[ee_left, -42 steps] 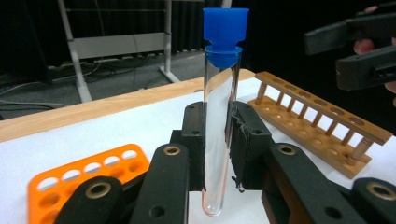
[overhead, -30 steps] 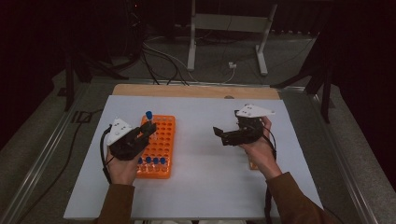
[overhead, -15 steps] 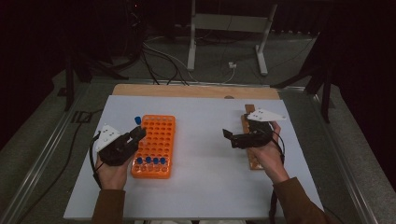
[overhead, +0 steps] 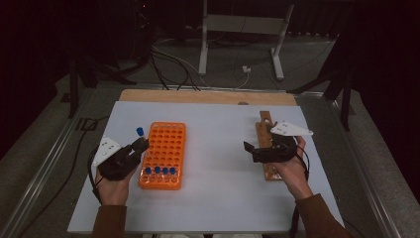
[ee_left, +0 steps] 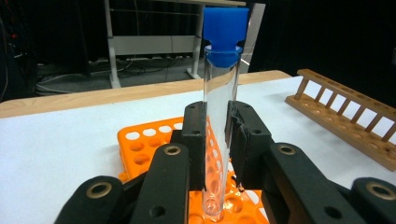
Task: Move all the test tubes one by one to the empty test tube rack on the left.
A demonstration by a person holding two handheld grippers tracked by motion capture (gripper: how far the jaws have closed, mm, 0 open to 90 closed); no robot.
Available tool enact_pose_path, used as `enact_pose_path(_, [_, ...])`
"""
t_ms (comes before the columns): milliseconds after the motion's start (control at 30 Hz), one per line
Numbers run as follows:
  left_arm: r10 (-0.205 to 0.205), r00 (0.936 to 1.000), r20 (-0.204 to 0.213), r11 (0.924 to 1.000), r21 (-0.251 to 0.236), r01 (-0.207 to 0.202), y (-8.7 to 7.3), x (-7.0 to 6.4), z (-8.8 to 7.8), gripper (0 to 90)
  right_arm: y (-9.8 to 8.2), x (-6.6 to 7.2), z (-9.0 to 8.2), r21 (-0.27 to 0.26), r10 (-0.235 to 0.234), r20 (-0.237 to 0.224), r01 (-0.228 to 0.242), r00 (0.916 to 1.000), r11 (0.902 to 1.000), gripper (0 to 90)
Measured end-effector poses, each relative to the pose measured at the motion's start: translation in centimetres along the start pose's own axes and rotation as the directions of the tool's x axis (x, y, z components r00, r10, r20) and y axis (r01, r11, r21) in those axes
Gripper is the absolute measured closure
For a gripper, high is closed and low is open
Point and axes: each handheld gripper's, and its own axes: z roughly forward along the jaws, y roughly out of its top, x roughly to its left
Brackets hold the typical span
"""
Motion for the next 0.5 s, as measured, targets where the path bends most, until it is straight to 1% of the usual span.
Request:
enact_pose_path(67, [-0.01,0.9999,0.003,1.0,-0.002,0.01,-0.2,0.1,-0.1,78.3,-0.3,-0.1,-0.1,-0.001,0.001,0.005,-0.001,1.0,1.0,0.1])
enact_pose_path(167, [-0.005,1.0,0.003,1.0,0.004,0.005,-0.5,0.1,-0.3,78.3,-0.7,-0.3,-0.3,0.001,0.01,0.007,-0.01,0.9999,0.9999,0.1])
enact_pose_path(267, [-0.011,0.9999,0.005,0.9999,0.002,0.011,-0.8,0.2,-0.4,78.3,-1.2,-0.6,-0.5,-0.007,0.025,0.012,-0.025,0.9996,0.9997,0.1])
enact_pose_path(500, [-0.002,1.0,0.01,0.9999,0.016,0.002,-1.4,0.1,-0.9,78.3,-2.2,-1.2,-1.1,-0.013,0.04,0.031,-0.04,0.9987,0.9991,0.2])
